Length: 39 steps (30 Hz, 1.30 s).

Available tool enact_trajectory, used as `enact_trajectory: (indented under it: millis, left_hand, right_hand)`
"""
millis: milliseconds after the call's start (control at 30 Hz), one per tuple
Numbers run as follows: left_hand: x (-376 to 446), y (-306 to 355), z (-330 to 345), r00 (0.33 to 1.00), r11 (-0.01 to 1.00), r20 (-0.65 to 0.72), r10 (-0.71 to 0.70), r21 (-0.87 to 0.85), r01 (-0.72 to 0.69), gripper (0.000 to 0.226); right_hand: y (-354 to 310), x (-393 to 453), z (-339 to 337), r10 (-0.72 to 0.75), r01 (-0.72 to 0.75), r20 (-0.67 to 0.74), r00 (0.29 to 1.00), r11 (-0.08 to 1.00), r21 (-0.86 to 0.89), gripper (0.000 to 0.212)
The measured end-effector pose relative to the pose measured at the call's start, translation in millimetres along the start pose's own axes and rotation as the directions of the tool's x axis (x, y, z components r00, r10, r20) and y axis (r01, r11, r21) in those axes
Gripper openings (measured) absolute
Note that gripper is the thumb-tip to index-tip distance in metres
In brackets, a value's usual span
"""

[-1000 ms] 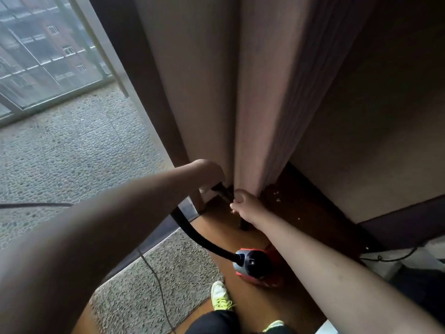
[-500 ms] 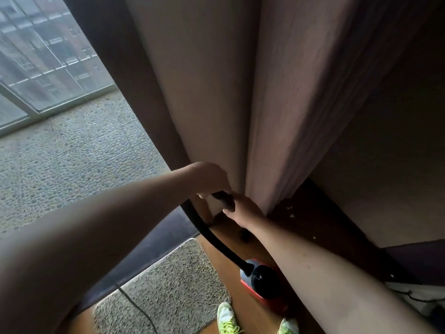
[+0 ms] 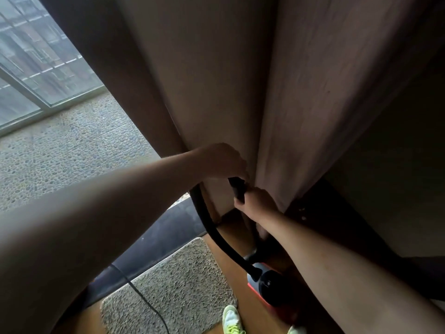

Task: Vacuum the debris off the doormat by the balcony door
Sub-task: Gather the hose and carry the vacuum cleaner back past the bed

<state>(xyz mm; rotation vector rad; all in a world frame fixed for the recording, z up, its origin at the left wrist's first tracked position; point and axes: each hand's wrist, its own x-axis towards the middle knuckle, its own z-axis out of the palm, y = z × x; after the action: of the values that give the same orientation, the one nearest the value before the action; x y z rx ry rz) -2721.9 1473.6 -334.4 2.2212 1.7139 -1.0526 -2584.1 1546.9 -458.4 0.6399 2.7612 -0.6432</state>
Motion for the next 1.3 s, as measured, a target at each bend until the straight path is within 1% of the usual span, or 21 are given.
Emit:
enact_trajectory:
  millis: [33, 67, 100, 133, 167, 200, 233, 300, 333, 367, 433, 500, 600, 700, 833, 900, 1033, 1100, 1167, 1233, 1300]
  left_hand:
    - [-2.4, -0.8, -9.7, 0.998, 0.999, -0.062, -0.032, 0.014, 0.033, 0.037]
    - [-1.6, 2.2, -11.0, 0.989, 0.994, -0.113, -0.099, 0.024, 0.102, 0.031]
    - [2.6, 4.9, -8.9, 0.974, 0.984, -0.148, -0.171, 0.031, 0.178, 0.029]
    - [7.4, 3.8, -3.8, 0.956, 0.969, -0.162, -0.246, -0.016, 0.246, 0.031]
    - [9.1, 3.9, -1.8, 0.928, 0.937, -0.125, -0.35, -0.066, 0.344, 0.034]
    - [11.0, 3.5, 1.0, 0.899, 0.906, -0.124, -0.42, -0.109, 0.408, 0.039]
    - [11.6, 2.4, -0.3, 0.864, 0.875, -0.153, -0.479, -0.166, 0.455, 0.041]
    - [12.5, 1.6, -0.1, 0.813, 0.834, -0.19, -0.55, -0.17, 0.525, 0.044]
    - [13.9, 1.4, 2.6, 0.787, 0.809, -0.195, -0.585, -0.21, 0.55, 0.046]
    - [15.0, 1.5, 4.2, 0.766, 0.782, -0.183, -0.616, -0.264, 0.565, 0.047]
    - [16.0, 0.7, 5.8, 0.728, 0.733, -0.158, -0.668, -0.312, 0.605, 0.051]
    - [14.3, 0.6, 7.2, 0.725, 0.717, -0.133, -0.676, -0.343, 0.607, 0.052]
    - [7.5, 1.7, 13.0, 0.75, 0.738, -0.149, -0.645, -0.375, 0.56, 0.053]
    - [1.0, 5.5, 15.5, 0.769, 0.766, -0.172, -0.616, -0.361, 0.532, 0.052]
    - [-8.3, 8.9, 15.6, 0.801, 0.79, -0.135, -0.583, -0.325, 0.52, 0.052]
    - [-12.1, 9.7, 14.9, 0.811, 0.798, -0.114, -0.573, -0.301, 0.522, 0.054]
    - [-16.6, 12.4, 11.7, 0.824, 0.806, -0.074, -0.562, -0.274, 0.525, 0.056]
    - [-18.5, 14.2, 13.0, 0.824, 0.799, -0.038, -0.566, -0.27, 0.537, 0.058]
    - [-20.5, 16.2, 15.1, 0.812, 0.786, -0.036, -0.583, -0.28, 0.552, 0.065]
    - [-22.1, 19.6, 16.8, 0.787, 0.765, -0.074, -0.613, -0.305, 0.567, 0.068]
    - [-22.2, 22.2, 16.5, 0.767, 0.75, -0.12, -0.631, -0.349, 0.562, 0.064]
  right_hand:
    - [1.2, -0.2, 1.5, 0.022, -0.023, -0.008, 1.0, 1.0, -0.004, 0.044]
    - [1.4, 1.5, 2.4, 0.05, -0.05, -0.014, 0.999, 0.999, 0.009, 0.043]
    - [0.3, 4.7, 2.1, 0.077, -0.077, -0.017, 0.997, 0.996, 0.037, 0.043]
    - [-2.1, 8.8, 1.2, 0.108, -0.106, -0.016, 0.994, 0.992, 0.072, 0.042]
    - [-4.7, 13.0, 0.3, 0.14, -0.138, -0.013, 0.99, 0.985, 0.102, 0.041]
    - [-6.8, 17.2, -0.3, 0.166, -0.164, -0.014, 0.986, 0.979, 0.119, 0.042]
    - [-8.7, 20.9, -0.6, 0.187, -0.183, -0.02, 0.982, 0.975, 0.124, 0.043]
    - [-9.3, 26.9, 0.5, 0.221, -0.216, -0.034, 0.975, 0.97, 0.113, 0.046]
    - [-8.9, 29.4, 1.6, 0.238, -0.233, -0.037, 0.971, 0.967, 0.107, 0.047]
    - [-8.5, 32.0, 3.3, 0.252, -0.247, -0.037, 0.967, 0.963, 0.108, 0.049]
    - [-7.8, 35.5, 5.6, 0.26, -0.253, -0.035, 0.965, 0.958, 0.138, 0.051]
    - [-6.7, 36.6, 7.9, 0.248, -0.237, -0.03, 0.968, 0.95, 0.205, 0.05]
    - [-5.4, 34.5, 13.8, 0.219, -0.207, -0.002, 0.976, 0.925, 0.318, 0.053]
    - [-5.4, 29.2, 17.0, 0.174, -0.17, 0.031, 0.984, 0.885, 0.434, 0.054]
    - [-8.7, 22.3, 13.8, 0.093, -0.086, 0.012, 0.996, 0.862, 0.499, 0.044]
    - [-12.7, 18.7, 12.1, 0.081, -0.094, 0.048, 0.996, 0.831, 0.549, 0.04]
    - [-23.5, 14.3, 11.8, 0.114, -0.159, 0.111, 0.987, 0.71, 0.686, 0.033]
    - [-28.5, 12.2, 13.0, 0.124, -0.152, 0.09, 0.988, 0.718, 0.68, 0.034]
    - [-29.7, 11.1, 15.3, 0.158, -0.142, 0.036, 0.987, 0.738, 0.66, 0.037]
    - [-26.8, 11.3, 16.4, 0.211, -0.145, -0.024, 0.977, 0.742, 0.655, 0.037]
    - [-22.5, 11.1, 16.6, 0.274, -0.177, -0.059, 0.96, 0.755, 0.631, 0.036]
